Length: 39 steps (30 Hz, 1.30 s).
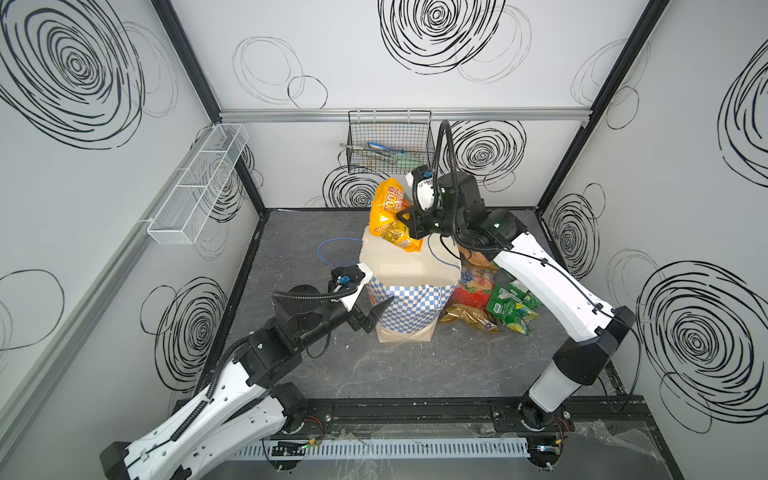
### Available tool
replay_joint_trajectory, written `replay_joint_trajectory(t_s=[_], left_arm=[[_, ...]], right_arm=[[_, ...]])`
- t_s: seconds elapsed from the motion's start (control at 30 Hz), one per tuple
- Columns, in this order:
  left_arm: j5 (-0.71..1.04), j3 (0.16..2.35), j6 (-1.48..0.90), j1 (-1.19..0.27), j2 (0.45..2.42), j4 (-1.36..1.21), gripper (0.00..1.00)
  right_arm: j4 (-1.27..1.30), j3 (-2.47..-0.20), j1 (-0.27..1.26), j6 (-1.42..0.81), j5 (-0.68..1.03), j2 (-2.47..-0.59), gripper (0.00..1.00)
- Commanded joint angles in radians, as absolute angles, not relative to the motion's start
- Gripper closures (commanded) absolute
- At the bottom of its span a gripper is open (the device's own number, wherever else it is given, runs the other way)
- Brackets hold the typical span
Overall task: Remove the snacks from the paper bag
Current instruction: 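Lift the yellow candy pack up out of the bag with the right gripper, then carry the yellow candy pack beside the bag and lower it onto the table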
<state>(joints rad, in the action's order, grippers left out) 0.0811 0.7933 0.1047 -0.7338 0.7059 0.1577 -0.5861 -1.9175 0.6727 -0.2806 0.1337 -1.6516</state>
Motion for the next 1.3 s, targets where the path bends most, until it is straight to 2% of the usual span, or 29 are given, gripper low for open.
replay_joint_trajectory(t_s=[0.0, 0.13, 0.3, 0.73, 1.03, 1.27], left_arm=[[0.105, 0.808, 0.097, -0.727, 0.696, 0.109, 0.04], [0.164, 0.808, 0.100, -0.727, 0.702, 0.104, 0.04], [0.381, 0.804, 0.108, -0.750, 0.704, 0.076, 0.04], [0.403, 0.798, 0.104, -0.866, 0.693, 0.063, 0.04], [0.428, 0.821, 0.165, -0.878, 0.722, 0.132, 0.04], [0.398, 0.838, 0.200, -0.884, 0.749, 0.180, 0.04]], right_arm=[[-0.461, -1.996, 0.670, -0.296, 0.127, -1.559, 1.00], [-0.434, -1.987, 0.670, -0.322, 0.109, -1.495, 1.00], [-0.406, -1.936, 0.666, -0.333, 0.028, -1.376, 1.00], [-0.455, -1.511, 0.502, -0.432, -0.210, -0.987, 1.00], [-0.599, -1.136, 0.487, -0.512, -0.188, -0.833, 1.00], [-0.613, -0.853, 0.487, -0.523, 0.002, -0.773, 1.00]])
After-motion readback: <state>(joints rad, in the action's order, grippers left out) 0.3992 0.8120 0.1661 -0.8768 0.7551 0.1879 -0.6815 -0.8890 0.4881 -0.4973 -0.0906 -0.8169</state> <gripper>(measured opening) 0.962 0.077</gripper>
